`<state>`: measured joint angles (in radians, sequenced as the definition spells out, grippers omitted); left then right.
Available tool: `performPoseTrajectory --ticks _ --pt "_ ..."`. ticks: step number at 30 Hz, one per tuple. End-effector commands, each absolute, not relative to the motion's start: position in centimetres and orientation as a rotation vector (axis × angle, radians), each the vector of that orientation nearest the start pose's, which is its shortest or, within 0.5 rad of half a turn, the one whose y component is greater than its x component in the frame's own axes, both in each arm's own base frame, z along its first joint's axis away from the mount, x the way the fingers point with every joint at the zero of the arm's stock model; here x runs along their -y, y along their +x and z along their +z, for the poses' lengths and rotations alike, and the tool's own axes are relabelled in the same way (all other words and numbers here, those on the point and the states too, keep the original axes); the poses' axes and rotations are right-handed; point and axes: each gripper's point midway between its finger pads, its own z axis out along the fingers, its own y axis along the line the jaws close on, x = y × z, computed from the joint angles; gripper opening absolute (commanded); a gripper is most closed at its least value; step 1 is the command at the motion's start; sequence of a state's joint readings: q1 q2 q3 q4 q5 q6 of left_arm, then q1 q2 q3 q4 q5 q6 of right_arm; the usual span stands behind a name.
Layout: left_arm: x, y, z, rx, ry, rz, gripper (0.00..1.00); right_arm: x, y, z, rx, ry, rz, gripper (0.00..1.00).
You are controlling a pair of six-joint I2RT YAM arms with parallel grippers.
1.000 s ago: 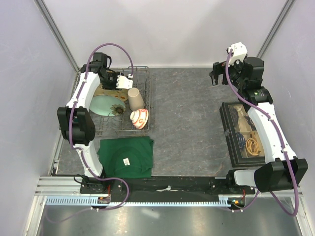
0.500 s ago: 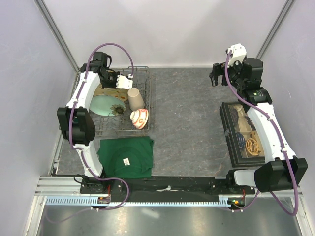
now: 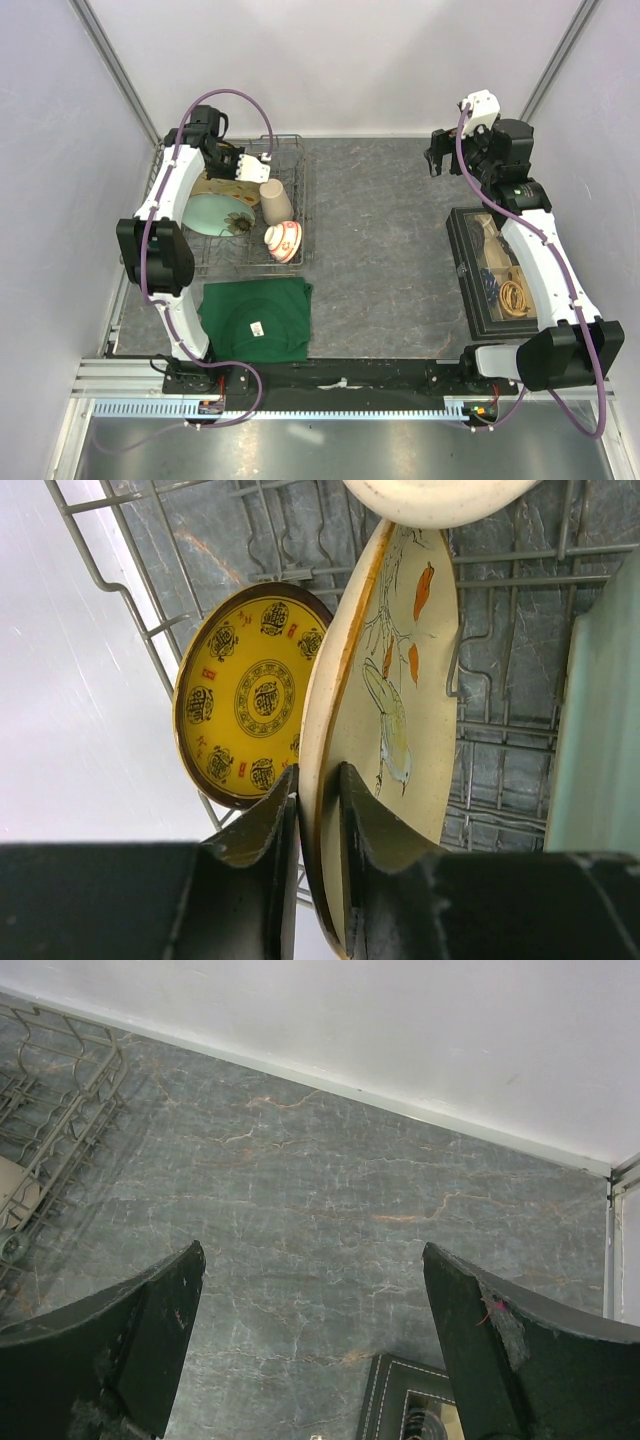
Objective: Unload the mixed dishes from the dish rack
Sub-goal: Pick up the plate from the dish rack.
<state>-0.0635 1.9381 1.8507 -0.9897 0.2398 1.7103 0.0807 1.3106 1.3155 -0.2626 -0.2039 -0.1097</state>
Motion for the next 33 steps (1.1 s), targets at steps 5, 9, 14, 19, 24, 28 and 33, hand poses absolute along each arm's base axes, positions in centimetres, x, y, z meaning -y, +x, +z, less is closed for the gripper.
performPoseTrajectory --ticks 5,9,14,19,24,28,33 --pt "3.1 50.4 20.2 -1.471 2.145 0.402 0.05 -6.4 42.4 33.7 -1.754 -0.318 0.150 0.98" --pt "3.1 50.7 20.9 -1.461 2.150 0.437 0.02 -6.4 42.4 33.6 -1.753 -0.319 0.152 0.98" --pt "3.1 50.7 21.6 -1.452 2.146 0.457 0.02 -6.5 42.4 33.5 -1.756 -0.321 0.157 0.98" --pt "3.2 50.8 22.6 -1.441 2.126 0.470 0.01 -6.6 42.4 33.4 -1.756 -0.322 0.161 0.98" --pt "3.5 50.9 23.3 -1.419 2.118 0.478 0.02 -6.5 42.3 33.5 -1.753 -0.323 0.160 0.98" --pt "3.3 50.9 23.8 -1.423 2.114 0.499 0.02 -6.5 42.3 33.2 -1.757 -0.322 0.164 0.98" --pt "3.2 50.9 24.7 -1.416 2.100 0.515 0.01 -6.7 42.2 33.3 -1.754 -0.325 0.167 0.98"
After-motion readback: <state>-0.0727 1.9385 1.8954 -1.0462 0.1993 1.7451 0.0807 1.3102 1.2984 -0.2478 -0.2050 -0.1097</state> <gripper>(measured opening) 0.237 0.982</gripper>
